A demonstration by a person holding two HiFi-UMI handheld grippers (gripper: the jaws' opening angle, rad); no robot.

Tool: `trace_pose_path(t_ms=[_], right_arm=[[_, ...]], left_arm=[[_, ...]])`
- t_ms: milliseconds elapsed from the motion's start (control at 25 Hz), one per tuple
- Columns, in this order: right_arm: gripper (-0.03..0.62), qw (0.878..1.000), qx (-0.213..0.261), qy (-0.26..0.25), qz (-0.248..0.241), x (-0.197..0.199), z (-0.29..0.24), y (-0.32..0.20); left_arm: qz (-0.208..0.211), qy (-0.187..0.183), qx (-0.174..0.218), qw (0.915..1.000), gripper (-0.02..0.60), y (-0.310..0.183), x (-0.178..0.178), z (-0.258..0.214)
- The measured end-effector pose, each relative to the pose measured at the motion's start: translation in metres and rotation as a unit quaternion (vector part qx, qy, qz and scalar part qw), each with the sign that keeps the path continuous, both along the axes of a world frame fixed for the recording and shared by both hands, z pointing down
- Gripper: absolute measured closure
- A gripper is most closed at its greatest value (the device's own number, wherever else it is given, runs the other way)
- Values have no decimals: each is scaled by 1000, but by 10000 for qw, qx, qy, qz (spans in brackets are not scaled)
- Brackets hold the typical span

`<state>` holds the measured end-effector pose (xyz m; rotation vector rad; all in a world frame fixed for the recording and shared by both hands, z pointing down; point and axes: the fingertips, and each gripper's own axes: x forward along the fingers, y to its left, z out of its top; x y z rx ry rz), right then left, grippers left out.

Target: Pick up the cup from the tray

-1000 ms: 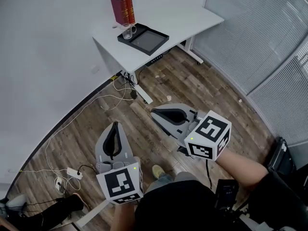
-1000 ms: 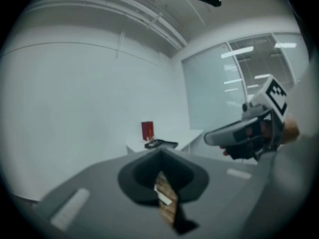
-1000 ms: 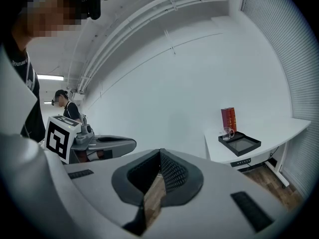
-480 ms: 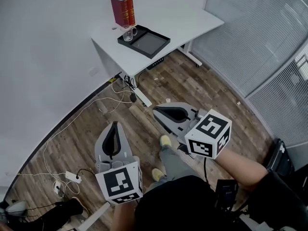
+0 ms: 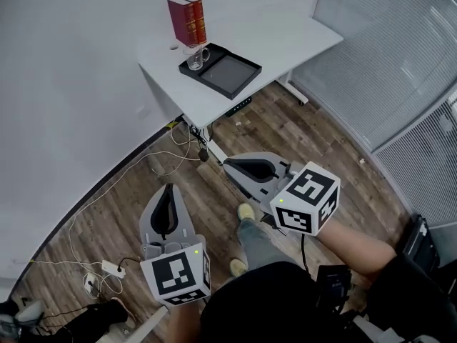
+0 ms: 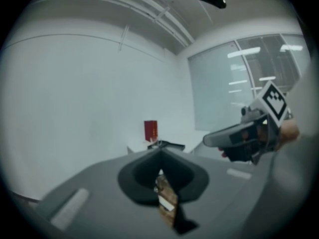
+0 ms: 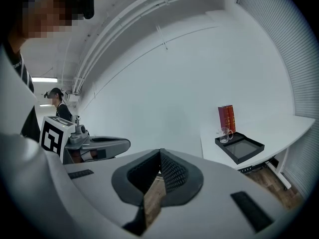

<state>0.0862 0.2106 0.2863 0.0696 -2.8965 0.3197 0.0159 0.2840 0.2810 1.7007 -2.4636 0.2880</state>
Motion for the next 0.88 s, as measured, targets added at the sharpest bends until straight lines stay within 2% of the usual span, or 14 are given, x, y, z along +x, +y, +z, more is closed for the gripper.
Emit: trace_pose_path(t_ms=[520, 880], right_arm=[[591, 10000, -72, -15, -60, -46, -1, -91], [591, 9999, -123, 18, -72, -60, 0, -137]], left_arm=[[-8, -56, -98, 9999, 580, -91, -38, -5], [67, -41, -158, 9998, 580, -140, -49, -8]])
